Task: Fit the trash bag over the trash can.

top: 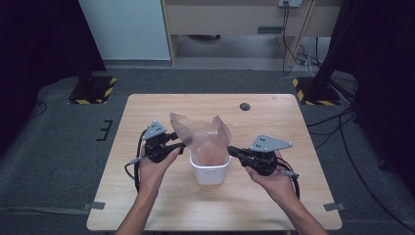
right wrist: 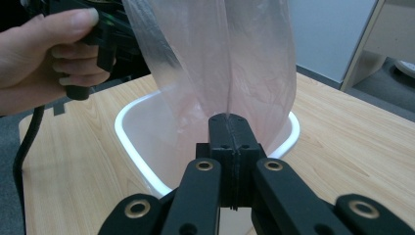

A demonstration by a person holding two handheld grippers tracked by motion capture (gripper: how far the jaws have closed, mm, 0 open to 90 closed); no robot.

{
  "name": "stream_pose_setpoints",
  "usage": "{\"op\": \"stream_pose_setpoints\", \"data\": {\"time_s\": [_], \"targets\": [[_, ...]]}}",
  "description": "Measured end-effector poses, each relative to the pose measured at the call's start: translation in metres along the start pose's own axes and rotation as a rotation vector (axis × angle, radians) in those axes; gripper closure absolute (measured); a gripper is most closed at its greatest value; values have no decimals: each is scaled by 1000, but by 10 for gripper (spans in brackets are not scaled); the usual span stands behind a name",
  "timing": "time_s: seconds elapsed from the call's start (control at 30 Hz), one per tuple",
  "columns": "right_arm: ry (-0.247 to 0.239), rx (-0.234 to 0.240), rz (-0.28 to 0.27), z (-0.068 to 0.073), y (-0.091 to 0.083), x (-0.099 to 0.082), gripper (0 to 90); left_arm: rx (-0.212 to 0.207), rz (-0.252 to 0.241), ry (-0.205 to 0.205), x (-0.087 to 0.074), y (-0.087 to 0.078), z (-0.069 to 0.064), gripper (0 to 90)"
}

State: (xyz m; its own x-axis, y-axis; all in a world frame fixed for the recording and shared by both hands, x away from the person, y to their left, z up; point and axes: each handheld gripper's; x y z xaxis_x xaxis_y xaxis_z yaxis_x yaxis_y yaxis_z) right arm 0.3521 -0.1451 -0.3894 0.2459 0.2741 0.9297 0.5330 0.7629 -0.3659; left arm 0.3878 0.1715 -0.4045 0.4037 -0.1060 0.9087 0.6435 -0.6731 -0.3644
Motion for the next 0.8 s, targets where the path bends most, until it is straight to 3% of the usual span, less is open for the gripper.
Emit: {"op": "stream_pose_setpoints", "data": {"time_s": [0.13,0.23,0.43,0.7,0.8], "targets": [[5,-2,-3,-1,0,0,900,-25,10,25,1,4,-4,761],[5,-9,-6,-3,0,0,900,-25,3,33,3,2,-9,887],[12,-21,-15,-7,0,2,900,-8,14,70,7,-2,-19,900],[12,-28,-54,-11,5,8,721,-13,28,95,9,-1,-23,900],[20,-29,-66,-11,5,13,742,-12,30,102,10,-2,-24,900]]}}
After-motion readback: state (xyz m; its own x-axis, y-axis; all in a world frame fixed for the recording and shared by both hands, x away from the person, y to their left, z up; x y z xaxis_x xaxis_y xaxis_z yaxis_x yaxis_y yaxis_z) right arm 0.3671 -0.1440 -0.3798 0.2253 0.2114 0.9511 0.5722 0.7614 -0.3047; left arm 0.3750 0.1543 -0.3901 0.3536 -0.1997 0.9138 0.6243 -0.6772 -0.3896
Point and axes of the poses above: each handheld gripper's, and its own axes: y roughly forward along the jaws, x roughly out of its top, z roughly to its left
